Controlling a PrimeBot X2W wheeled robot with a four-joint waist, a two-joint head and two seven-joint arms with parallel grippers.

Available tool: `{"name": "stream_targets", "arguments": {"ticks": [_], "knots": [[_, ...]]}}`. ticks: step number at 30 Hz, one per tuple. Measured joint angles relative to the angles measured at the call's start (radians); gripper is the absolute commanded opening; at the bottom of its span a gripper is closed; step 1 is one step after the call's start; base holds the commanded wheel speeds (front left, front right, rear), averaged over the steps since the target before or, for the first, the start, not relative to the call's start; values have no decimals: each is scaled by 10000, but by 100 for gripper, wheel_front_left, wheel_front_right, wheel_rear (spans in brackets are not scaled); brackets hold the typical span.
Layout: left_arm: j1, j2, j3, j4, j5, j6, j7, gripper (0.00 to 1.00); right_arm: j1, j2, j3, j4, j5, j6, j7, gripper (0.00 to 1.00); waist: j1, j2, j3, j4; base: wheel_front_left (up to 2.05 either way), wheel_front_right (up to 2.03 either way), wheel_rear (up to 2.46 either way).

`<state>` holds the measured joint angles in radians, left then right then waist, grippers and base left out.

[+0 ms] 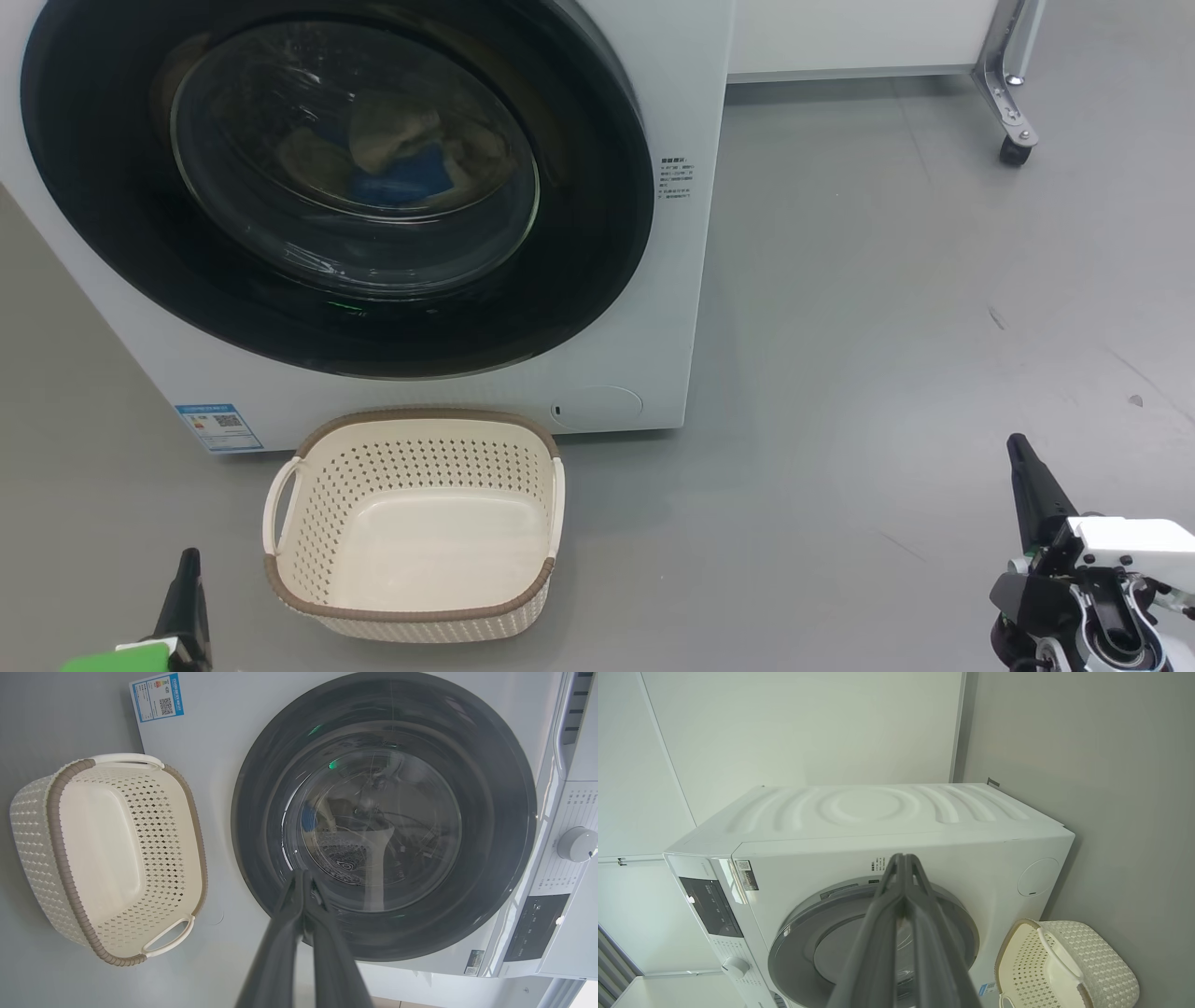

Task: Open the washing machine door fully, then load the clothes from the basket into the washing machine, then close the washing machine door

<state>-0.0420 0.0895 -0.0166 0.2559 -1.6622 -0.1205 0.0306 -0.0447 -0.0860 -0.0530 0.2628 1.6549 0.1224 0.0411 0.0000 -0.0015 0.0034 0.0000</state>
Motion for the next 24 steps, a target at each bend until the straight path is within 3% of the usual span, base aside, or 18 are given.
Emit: {"name": "stream_targets", "arguments": {"ticks": [24], "knots": [[-105,8,50,92,-257,-2,44,0,-72,-19,-15,82,107,0,71,0,0,0,-5,-1,0,0,0]]}}
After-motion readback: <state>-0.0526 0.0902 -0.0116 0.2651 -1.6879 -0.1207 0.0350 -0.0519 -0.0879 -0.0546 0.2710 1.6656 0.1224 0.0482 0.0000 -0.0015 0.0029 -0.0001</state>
